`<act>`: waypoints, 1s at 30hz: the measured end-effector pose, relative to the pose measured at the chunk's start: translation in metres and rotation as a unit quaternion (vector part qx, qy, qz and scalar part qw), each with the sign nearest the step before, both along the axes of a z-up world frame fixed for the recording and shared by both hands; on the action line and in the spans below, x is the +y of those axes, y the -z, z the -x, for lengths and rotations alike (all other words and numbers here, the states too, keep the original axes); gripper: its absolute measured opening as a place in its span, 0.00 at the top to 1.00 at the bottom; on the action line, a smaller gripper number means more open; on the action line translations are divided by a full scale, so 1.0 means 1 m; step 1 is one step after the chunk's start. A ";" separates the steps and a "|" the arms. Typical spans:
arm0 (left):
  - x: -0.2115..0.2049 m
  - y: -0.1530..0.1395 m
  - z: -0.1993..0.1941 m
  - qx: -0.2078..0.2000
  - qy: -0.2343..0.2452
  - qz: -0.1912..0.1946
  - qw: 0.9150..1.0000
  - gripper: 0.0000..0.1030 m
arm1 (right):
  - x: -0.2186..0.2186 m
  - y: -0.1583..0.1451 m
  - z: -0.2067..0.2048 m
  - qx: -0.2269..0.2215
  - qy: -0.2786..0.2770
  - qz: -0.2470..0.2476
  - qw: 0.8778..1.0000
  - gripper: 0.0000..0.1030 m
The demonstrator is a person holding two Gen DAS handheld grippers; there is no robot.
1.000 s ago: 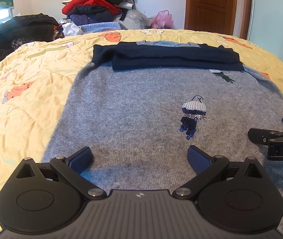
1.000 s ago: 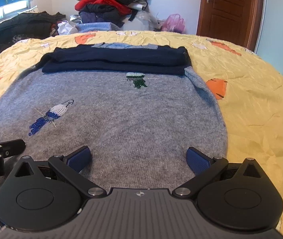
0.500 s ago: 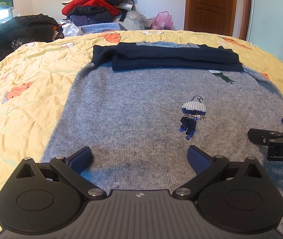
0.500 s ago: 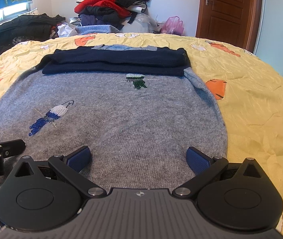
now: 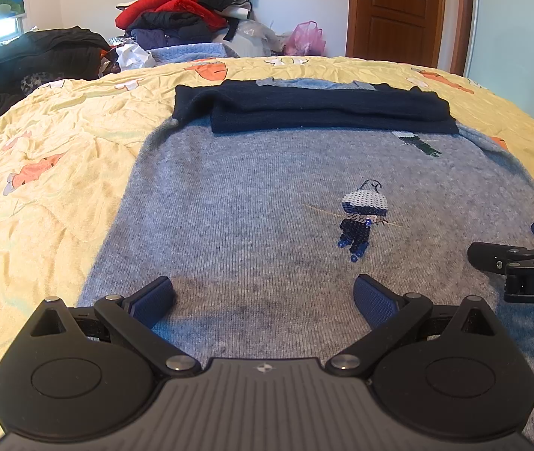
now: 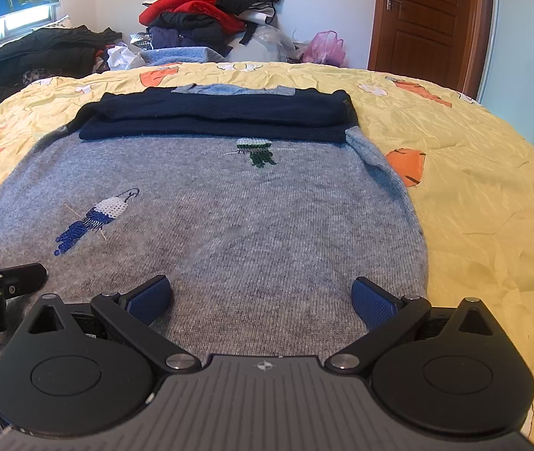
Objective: Fold small clothes
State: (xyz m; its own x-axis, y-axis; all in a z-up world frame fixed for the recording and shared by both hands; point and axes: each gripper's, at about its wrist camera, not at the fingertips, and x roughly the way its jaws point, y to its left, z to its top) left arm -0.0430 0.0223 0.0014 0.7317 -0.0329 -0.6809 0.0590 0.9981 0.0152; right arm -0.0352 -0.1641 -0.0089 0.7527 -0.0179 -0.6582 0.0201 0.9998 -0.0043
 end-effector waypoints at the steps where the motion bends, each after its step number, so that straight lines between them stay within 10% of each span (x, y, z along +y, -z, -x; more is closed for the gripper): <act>1: 0.000 0.000 0.000 0.001 -0.001 -0.001 1.000 0.00 | -0.001 0.000 0.001 0.001 0.000 0.000 1.000 0.00; 10: 0.056 -0.022 0.030 0.019 -0.036 0.045 0.998 0.00 | -0.056 -0.022 0.058 0.008 -0.012 -0.135 0.991 0.01; 19: 0.119 -0.016 0.048 0.062 -0.033 0.191 0.979 0.00 | -0.120 -0.028 0.089 0.061 -0.009 -0.247 0.967 0.15; 25: 0.133 -0.011 0.056 0.089 0.000 0.299 0.950 0.00 | -0.143 -0.023 0.090 0.066 0.026 -0.269 0.961 0.13; 30: 0.155 0.001 0.054 0.132 0.012 0.417 0.899 0.03 | -0.143 -0.020 0.088 0.113 -0.016 -0.332 0.936 0.18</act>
State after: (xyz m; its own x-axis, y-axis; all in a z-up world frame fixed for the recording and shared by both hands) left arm -0.0968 0.1774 0.0007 0.5404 -0.6259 -0.5624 -0.0283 0.6545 -0.7555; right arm -0.1236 -0.3070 0.0108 0.5864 0.4726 -0.6579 0.0629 0.7831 0.6187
